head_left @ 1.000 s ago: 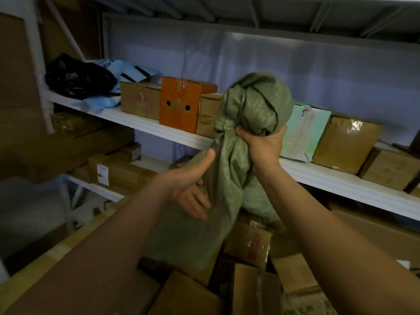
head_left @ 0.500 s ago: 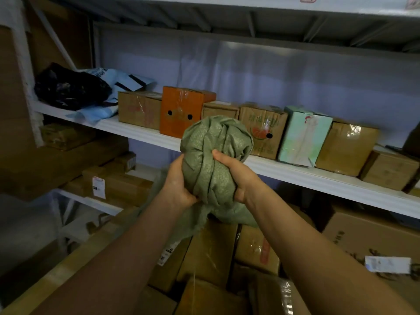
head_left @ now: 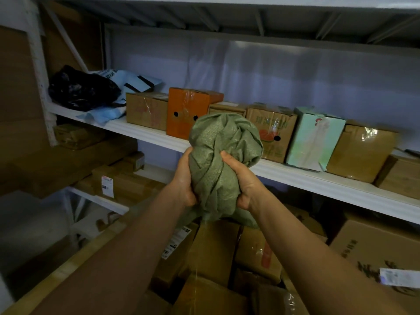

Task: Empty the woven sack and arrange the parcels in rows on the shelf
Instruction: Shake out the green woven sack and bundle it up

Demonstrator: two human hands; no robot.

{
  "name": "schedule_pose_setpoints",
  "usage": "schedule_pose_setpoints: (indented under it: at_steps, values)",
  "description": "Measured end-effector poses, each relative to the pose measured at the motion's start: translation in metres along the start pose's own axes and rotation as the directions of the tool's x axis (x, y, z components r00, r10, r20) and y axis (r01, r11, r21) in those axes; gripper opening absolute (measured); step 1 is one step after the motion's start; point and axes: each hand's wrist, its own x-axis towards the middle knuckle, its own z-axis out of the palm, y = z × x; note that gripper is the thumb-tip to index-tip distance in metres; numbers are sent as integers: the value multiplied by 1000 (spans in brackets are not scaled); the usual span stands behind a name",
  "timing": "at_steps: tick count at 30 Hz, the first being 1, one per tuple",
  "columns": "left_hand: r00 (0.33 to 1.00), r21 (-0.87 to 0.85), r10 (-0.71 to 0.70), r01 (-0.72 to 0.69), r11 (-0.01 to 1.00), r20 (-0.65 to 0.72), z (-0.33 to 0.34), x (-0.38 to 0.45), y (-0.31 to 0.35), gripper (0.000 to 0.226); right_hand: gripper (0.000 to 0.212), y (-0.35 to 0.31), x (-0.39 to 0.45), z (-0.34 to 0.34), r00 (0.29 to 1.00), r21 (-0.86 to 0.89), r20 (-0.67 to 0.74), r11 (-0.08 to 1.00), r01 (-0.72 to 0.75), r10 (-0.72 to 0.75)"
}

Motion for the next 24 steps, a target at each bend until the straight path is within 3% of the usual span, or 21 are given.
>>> schedule_pose_setpoints:
  at_steps: [3,5,7,10,13,15,17,19,22,24]
  values:
    - [999,10,-31,31,999,-24,-1,2,1,64,69,3,11,-3,998,24,-32,998,54,-53]
    - [997,44,-48,51,998,-63,-9,4,3,74,61,1,17,-6,992,-8,-68,994,109,-109]
    - [992,162,-55,73,984,-114,-22,2,6,85,59,-5,21,-7,978,-27,-93,983,183,-184]
    - [970,383,-106,185,905,-217,-45,-4,5,94,74,-19,25,-2,949,56,-93,950,307,-301]
    - [961,535,-204,273,800,-185,-55,-11,-5,94,79,-30,26,10,943,121,-69,935,333,-327]
    - [959,662,-267,264,702,-100,-52,-12,-12,80,62,-35,25,20,937,111,-62,930,349,-344]
    - [959,752,-284,196,630,-12,-46,-13,-14,41,49,-40,24,24,923,83,-87,921,381,-374]
    - [972,757,-234,154,635,-1,-47,-13,-10,17,44,-44,21,22,905,73,-110,905,419,-410]
    - [988,699,-149,140,702,-48,-58,-11,-2,16,32,-54,15,14,871,49,-163,878,475,-463]
    - [988,774,-145,128,619,-47,-63,-12,-1,16,41,-59,11,10,841,17,-203,857,515,-501]
